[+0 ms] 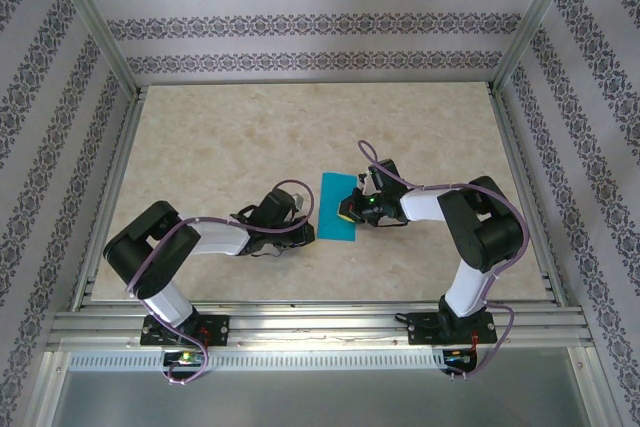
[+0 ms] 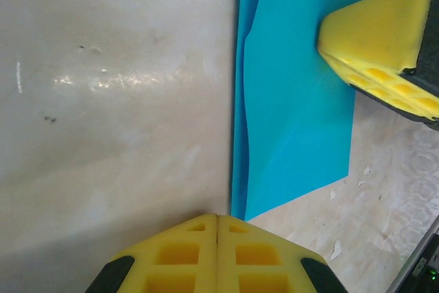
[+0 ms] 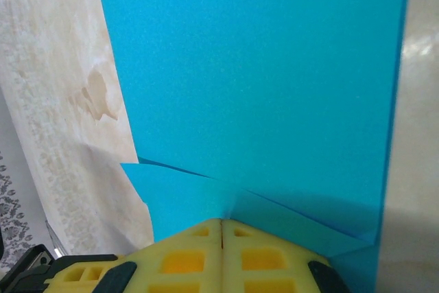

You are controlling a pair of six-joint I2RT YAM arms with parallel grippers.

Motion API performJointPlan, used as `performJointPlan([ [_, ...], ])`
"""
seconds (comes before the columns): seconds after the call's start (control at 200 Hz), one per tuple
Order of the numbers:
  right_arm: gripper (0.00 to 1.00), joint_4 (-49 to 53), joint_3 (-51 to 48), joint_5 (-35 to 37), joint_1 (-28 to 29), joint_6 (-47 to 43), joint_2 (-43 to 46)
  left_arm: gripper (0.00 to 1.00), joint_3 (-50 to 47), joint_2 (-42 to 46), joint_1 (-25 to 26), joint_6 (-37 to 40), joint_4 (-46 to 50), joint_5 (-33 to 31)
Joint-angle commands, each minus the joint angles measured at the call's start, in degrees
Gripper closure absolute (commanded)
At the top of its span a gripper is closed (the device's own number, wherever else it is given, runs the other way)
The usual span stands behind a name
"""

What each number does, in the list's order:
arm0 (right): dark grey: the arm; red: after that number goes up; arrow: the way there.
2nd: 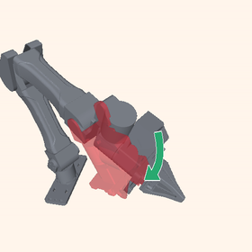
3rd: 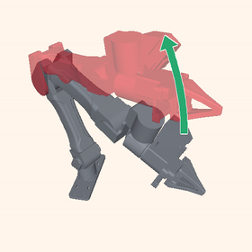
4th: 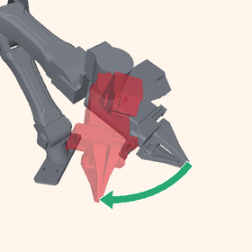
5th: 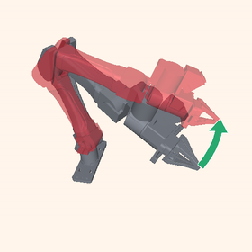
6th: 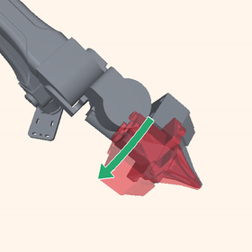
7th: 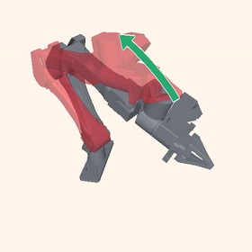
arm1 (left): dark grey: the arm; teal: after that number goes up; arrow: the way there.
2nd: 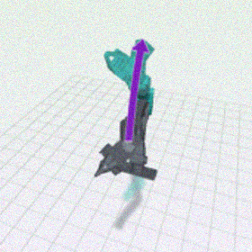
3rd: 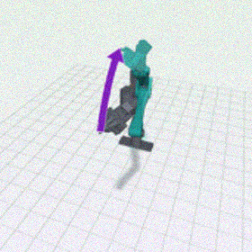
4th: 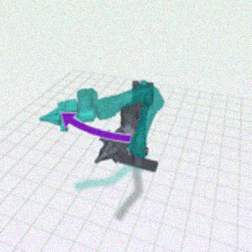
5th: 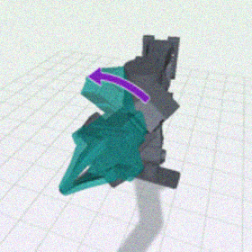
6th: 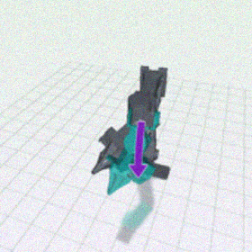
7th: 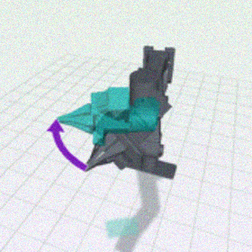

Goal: Fold a paper plane with a square sheet of paper (pick it up from the middle)
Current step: Fold the triangle a second time at the center of the table.

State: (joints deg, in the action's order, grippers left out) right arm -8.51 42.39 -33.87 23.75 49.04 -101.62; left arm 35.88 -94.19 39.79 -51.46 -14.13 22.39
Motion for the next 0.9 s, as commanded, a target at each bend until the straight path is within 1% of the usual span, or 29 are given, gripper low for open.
performJointPlan([
  [0.0, 1.00, 7.46, -1.26, 6.45, -0.81, -1.67, -1.45, 0.96, 3.86, 1.47, 0.55, 2.03, 4.55, 0.18],
  [0.1, 1.00, 7.43, -1.35, 6.53, -0.81, -1.58, -1.30, 0.97, 5.45, 0.24, 0.55, 1.44, 3.36, 1.72],
  [0.235, 1.00, 7.37, -1.35, 6.51, -0.81, -1.51, -1.21, 0.98, 6.00, -2.25, 0.72, -0.98, -1.00, 3.50],
  [0.415, 1.00, 7.27, -1.17, 6.23, -0.72, -1.40, -1.65, 0.98, 6.07, -6.47, 1.12, -2.03, -2.99, 5.86],
  [0.5, 1.00, 7.50, -1.09, 6.35, -0.74, -1.53, -1.56, 0.98, 5.06, -7.10, 1.34, -1.46, -2.01, 6.30],
  [0.689, 1.00, 7.81, -0.92, 6.54, -0.81, -1.88, -1.99, 0.99, 0.11, -3.35, 1.45, -1.56, 4.24, -0.28],
  [0.784, 1.00, 7.81, -1.00, 6.71, -0.81, -2.01, -2.26, 0.99, -2.22, -1.08, 1.47, -2.06, 4.48, -1.55],
  [0.894, 1.00, 7.98, -0.82, 6.74, -0.89, -2.27, -2.52, 0.99, -2.75, 0.82, 1.51, -1.39, 6.65, -2.18],
])
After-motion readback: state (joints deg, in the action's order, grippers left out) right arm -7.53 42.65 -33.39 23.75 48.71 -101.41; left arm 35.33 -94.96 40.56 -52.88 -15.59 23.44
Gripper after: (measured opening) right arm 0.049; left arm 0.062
